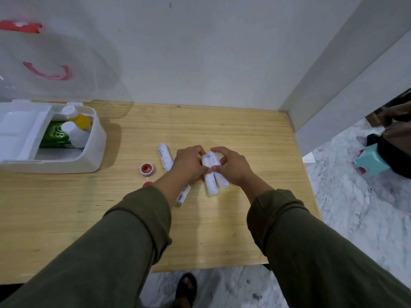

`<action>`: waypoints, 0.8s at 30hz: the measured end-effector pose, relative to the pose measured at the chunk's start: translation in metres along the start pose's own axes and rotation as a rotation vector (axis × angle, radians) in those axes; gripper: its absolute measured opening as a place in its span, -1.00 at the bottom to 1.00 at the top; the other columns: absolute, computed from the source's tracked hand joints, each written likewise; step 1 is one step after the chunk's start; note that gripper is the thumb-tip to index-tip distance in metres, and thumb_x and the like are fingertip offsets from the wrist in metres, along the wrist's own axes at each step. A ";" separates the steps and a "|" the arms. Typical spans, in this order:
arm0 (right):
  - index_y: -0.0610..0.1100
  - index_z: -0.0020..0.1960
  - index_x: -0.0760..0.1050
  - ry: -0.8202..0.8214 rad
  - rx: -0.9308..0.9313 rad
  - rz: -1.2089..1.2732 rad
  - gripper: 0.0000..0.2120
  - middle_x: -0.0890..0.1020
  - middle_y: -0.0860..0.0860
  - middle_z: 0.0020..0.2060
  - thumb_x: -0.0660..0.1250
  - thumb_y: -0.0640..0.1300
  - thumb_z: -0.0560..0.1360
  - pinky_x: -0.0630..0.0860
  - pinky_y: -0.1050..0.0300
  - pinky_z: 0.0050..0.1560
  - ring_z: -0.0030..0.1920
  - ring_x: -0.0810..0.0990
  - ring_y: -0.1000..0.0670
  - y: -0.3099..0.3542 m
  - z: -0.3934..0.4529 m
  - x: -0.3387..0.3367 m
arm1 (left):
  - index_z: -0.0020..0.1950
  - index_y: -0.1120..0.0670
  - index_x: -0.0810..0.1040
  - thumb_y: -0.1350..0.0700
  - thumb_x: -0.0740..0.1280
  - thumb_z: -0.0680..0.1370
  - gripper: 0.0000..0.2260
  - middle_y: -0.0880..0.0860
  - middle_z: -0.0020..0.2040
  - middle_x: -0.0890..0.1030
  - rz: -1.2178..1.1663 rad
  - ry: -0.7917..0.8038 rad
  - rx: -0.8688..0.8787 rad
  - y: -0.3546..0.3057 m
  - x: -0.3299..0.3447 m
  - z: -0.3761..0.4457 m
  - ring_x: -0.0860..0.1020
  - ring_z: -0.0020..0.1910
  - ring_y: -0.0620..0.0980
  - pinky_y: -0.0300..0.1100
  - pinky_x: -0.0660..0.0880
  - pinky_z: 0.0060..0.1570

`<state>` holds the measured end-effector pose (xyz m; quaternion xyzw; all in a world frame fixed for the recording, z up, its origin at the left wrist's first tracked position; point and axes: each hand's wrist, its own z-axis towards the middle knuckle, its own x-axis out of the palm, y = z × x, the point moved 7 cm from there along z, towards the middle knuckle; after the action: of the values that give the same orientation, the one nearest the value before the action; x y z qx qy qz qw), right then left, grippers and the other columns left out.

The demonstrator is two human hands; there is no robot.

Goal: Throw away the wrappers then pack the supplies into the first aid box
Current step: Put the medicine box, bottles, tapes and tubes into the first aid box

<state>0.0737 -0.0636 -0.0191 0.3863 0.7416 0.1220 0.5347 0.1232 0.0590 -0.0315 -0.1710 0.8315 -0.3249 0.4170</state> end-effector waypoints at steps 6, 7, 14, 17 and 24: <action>0.12 0.37 0.34 -0.033 -0.010 0.107 -0.46 0.48 0.04 -0.19 0.37 -0.18 0.46 0.43 0.14 -0.03 -0.07 0.49 0.01 0.004 -0.009 -0.008 | 0.07 0.04 0.48 0.15 0.49 0.39 -0.68 0.08 0.00 0.63 -0.097 -0.016 0.090 -0.010 -0.004 -0.011 0.58 -0.04 0.00 -0.29 0.39 -0.17; 0.14 0.37 0.34 -0.041 -0.010 0.131 -0.46 0.47 0.04 -0.18 0.36 -0.19 0.46 0.45 0.14 -0.02 -0.07 0.49 0.01 0.006 -0.011 -0.011 | 0.08 0.02 0.48 0.16 0.49 0.39 -0.68 0.08 0.00 0.63 -0.126 -0.027 0.094 -0.011 -0.007 -0.013 0.58 -0.05 -0.01 -0.31 0.39 -0.19; 0.12 0.30 0.41 -0.159 -0.051 0.222 -0.51 0.51 0.00 -0.13 0.39 -0.22 0.44 0.44 0.23 -0.18 -0.08 0.52 0.01 0.042 -0.027 -0.038 | 0.14 -0.08 0.52 0.23 0.43 0.44 -0.66 0.01 0.00 0.61 -0.273 -0.171 0.205 -0.033 -0.056 -0.039 0.58 -0.02 -0.11 -0.45 0.38 -0.16; 0.09 0.27 0.43 -0.222 -0.099 0.242 -0.52 0.54 -0.01 -0.09 0.41 -0.23 0.43 0.44 0.28 -0.24 -0.08 0.54 0.01 0.075 -0.035 -0.046 | 0.17 -0.08 0.54 0.24 0.42 0.45 -0.65 -0.05 -0.04 0.59 -0.285 -0.233 0.266 -0.038 -0.092 -0.056 0.56 -0.04 -0.16 -0.53 0.35 -0.16; 0.07 0.21 0.49 -0.371 -0.192 0.347 -0.57 0.60 0.03 -0.13 0.43 -0.23 0.40 0.42 0.25 -0.13 -0.09 0.57 0.04 0.166 -0.056 -0.039 | 0.20 -0.03 0.58 0.28 0.41 0.45 -0.63 -0.08 -0.04 0.61 -0.268 -0.414 0.386 -0.016 -0.198 -0.093 0.56 -0.07 -0.21 -0.66 0.36 -0.09</action>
<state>0.1021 0.0336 0.1290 0.4710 0.5386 0.2088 0.6668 0.1659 0.1944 0.1362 -0.2593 0.6221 -0.4869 0.5556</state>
